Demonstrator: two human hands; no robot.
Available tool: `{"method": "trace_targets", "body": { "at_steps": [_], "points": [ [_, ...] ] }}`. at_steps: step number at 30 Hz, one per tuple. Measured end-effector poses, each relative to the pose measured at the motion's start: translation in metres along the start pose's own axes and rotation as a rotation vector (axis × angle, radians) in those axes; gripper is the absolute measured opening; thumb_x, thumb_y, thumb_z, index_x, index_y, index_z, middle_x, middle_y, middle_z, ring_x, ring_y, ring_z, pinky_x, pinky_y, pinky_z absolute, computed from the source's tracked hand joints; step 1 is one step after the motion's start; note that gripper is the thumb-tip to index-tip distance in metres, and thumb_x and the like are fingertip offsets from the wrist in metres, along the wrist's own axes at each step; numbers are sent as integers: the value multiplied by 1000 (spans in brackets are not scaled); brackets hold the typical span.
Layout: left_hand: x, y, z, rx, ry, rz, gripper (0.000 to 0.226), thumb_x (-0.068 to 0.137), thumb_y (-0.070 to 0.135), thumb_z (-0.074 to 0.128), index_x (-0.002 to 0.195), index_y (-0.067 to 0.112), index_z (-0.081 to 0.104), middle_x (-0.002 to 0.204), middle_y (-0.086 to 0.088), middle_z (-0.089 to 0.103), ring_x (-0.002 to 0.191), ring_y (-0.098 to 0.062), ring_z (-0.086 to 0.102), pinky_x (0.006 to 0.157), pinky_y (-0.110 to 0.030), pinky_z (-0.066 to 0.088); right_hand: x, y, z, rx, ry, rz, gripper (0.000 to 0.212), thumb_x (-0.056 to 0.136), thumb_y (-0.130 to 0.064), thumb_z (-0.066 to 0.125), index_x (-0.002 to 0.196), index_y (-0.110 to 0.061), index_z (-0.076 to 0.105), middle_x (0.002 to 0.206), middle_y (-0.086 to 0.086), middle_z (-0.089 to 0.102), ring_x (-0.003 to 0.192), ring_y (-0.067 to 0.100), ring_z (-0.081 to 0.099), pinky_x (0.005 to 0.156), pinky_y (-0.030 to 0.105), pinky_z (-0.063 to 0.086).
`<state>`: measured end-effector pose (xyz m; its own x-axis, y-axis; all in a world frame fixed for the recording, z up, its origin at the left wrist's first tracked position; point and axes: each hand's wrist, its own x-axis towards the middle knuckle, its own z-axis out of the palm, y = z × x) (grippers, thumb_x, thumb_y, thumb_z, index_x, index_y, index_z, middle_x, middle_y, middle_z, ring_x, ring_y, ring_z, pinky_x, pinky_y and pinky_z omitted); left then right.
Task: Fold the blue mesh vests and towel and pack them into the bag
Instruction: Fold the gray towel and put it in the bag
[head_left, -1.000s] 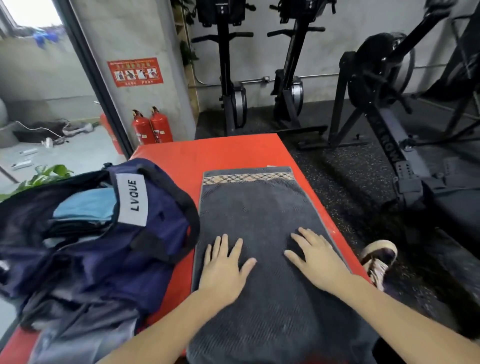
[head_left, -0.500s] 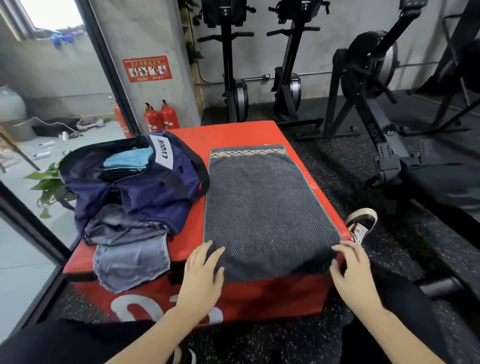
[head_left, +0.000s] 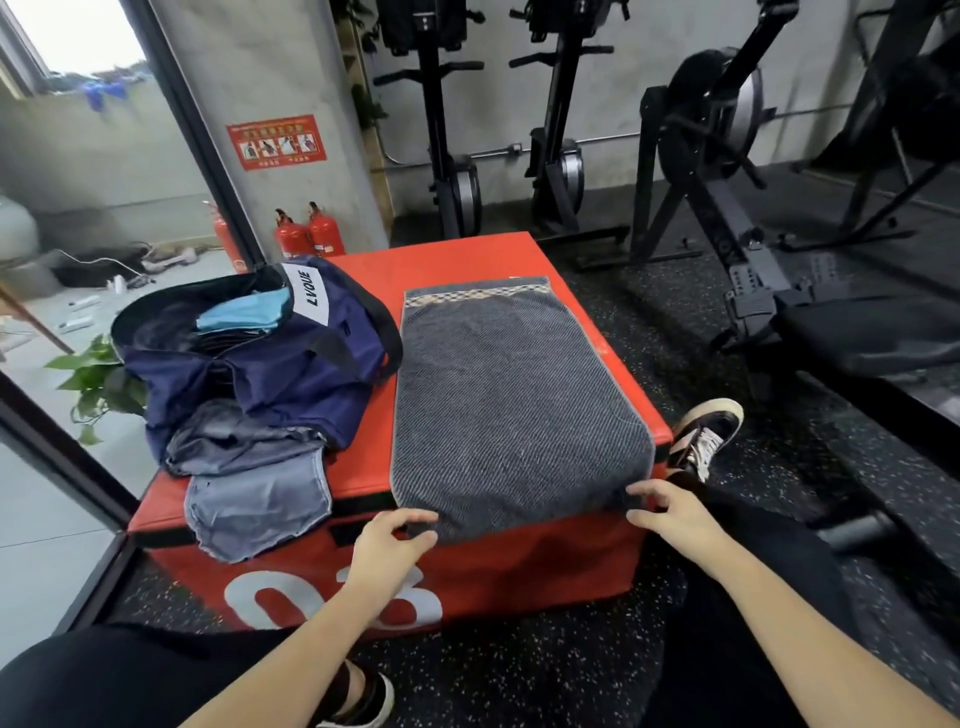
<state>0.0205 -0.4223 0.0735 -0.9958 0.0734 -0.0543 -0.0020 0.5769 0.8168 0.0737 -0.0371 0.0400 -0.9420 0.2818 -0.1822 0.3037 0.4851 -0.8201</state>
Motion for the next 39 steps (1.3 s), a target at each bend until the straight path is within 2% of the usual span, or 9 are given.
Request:
{"method": "trace_targets", "body": {
  "at_steps": [4, 10, 15, 18, 21, 25, 30, 35, 39],
  "points": [
    [2, -3, -4, -7, -42, -21, 24, 81, 14, 79, 82, 38, 77, 67, 8, 66, 53, -4, 54, 57, -19, 45, -5, -2, 3, 17, -12, -56, 26, 80, -15, 80, 94, -35, 72, 103, -10, 71, 100, 11, 61, 91, 29, 44],
    [-8, 6, -12, 51, -102, 53, 20, 88, 14, 71, 88, 34, 76, 58, 3, 59, 53, -8, 51, 57, -22, 45, -23, -5, 1, 93, 14, -97, 19, 87, -4, 71, 91, -23, 73, 83, 6, 75, 79, 23, 73, 74, 33, 54],
    [-21, 24, -25, 102, -97, 99, 23, 93, 21, 64, 91, 40, 76, 75, -5, 70, 63, -12, 58, 63, -32, 52, -49, -14, -3, 120, 36, -142, 24, 91, 2, 63, 93, -19, 74, 88, 4, 77, 81, 21, 74, 66, 24, 52],
    [-38, 43, -40, 136, -113, 190, 30, 78, 25, 81, 103, 39, 72, 89, 16, 69, 80, 1, 62, 78, -18, 49, -66, -23, -19, 52, 80, -200, 39, 81, 7, 65, 100, -25, 74, 97, -6, 76, 89, 12, 71, 79, 22, 52],
    [-54, 58, -56, 214, -119, 293, 58, 71, 12, 83, 121, 31, 64, 107, 12, 66, 80, 3, 62, 74, -6, 44, -87, -42, -38, -2, 137, -284, 51, 76, 11, 64, 106, -30, 71, 102, -5, 74, 87, 15, 69, 85, 24, 53],
    [-69, 83, -77, 295, 42, 454, 42, 78, 4, 77, 115, 22, 71, 109, 6, 68, 101, -9, 62, 93, -17, 45, -113, -80, -66, 51, 347, -396, 26, 78, -1, 80, 92, -23, 76, 86, -14, 73, 78, -3, 66, 73, 7, 46],
    [-81, 122, -105, 211, 332, 649, 7, 83, 19, 79, 89, 19, 79, 85, 6, 54, 80, -11, 58, 76, -11, 39, -132, -133, -100, 112, 569, -570, 11, 84, -12, 78, 87, -19, 70, 96, 2, 61, 86, 1, 59, 76, 7, 40],
    [-84, 164, -126, -51, 364, 590, 15, 93, 24, 66, 79, 20, 68, 75, 1, 65, 71, -10, 56, 69, -20, 42, -131, -173, -123, 186, 650, -637, 7, 96, -24, 64, 96, -17, 67, 92, -2, 70, 90, 16, 63, 85, 32, 46],
    [-67, 191, -127, -159, 439, 549, 16, 96, 30, 62, 90, 18, 71, 82, 0, 71, 84, -10, 63, 80, -29, 47, -106, -204, -129, 214, 687, -642, 10, 97, -30, 61, 97, -20, 66, 90, -7, 69, 89, 8, 63, 81, 28, 45]
  ]
}}
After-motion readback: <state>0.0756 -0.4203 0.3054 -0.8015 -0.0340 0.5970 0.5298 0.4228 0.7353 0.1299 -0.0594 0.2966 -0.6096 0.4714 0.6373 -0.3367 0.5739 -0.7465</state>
